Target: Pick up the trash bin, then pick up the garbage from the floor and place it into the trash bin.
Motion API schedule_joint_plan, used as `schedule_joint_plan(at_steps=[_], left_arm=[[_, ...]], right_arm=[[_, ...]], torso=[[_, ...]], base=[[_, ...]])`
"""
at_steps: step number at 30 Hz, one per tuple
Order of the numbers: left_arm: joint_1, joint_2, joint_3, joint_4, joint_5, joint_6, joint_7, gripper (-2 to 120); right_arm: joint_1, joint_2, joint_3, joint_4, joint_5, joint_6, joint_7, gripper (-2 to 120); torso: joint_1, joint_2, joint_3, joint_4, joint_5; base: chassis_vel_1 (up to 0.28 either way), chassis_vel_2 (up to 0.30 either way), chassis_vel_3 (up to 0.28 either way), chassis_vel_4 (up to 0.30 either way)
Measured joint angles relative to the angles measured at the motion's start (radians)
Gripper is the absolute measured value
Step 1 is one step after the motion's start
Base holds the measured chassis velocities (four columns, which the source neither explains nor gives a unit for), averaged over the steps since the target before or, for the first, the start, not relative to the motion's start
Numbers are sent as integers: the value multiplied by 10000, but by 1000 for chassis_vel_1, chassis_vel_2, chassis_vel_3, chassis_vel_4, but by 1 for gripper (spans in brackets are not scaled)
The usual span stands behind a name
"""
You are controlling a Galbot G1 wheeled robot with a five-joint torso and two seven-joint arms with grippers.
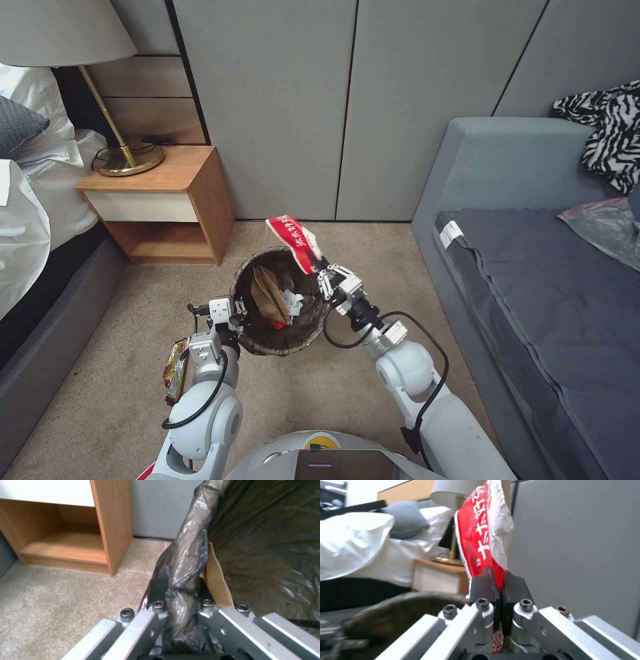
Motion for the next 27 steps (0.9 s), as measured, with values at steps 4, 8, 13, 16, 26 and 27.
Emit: schedule_joint_plan(at_steps=[4,8,13,16,26,27], left_arm=[[-4,-11,13,-37,0,6,0,2],[-3,-11,8,-48,0,10,1,2],[10,-13,6,-90,3,12,-2,2],[11,-13,1,-90,3,14,-3,2],[-26,-23,29,-80,7,18,-2,2],[-24,-21,27,-80,7,19,-2,2]], right_arm=[[150,-7,-504,-464,-199,-22,10,0],[246,35,-744,-827,-281,-25,27,0],[342,137,-867,-1495,-423,103,57,0],[341,148,-857,-1623,-424,141,62,0],[295,238,-789,-2274,-503,263,114,0],[288,249,-786,-2308,-526,263,115,4]], torso=[[0,0,0,0,1],[0,0,0,0,1],[0,0,0,0,1],[0,0,0,0,1],[0,0,0,0,1],[0,0,1,-1,1]], base=[[0,0,0,0],[0,0,0,0],[0,0,0,0],[0,0,0,0],[0,0,0,0],[0,0,0,0]])
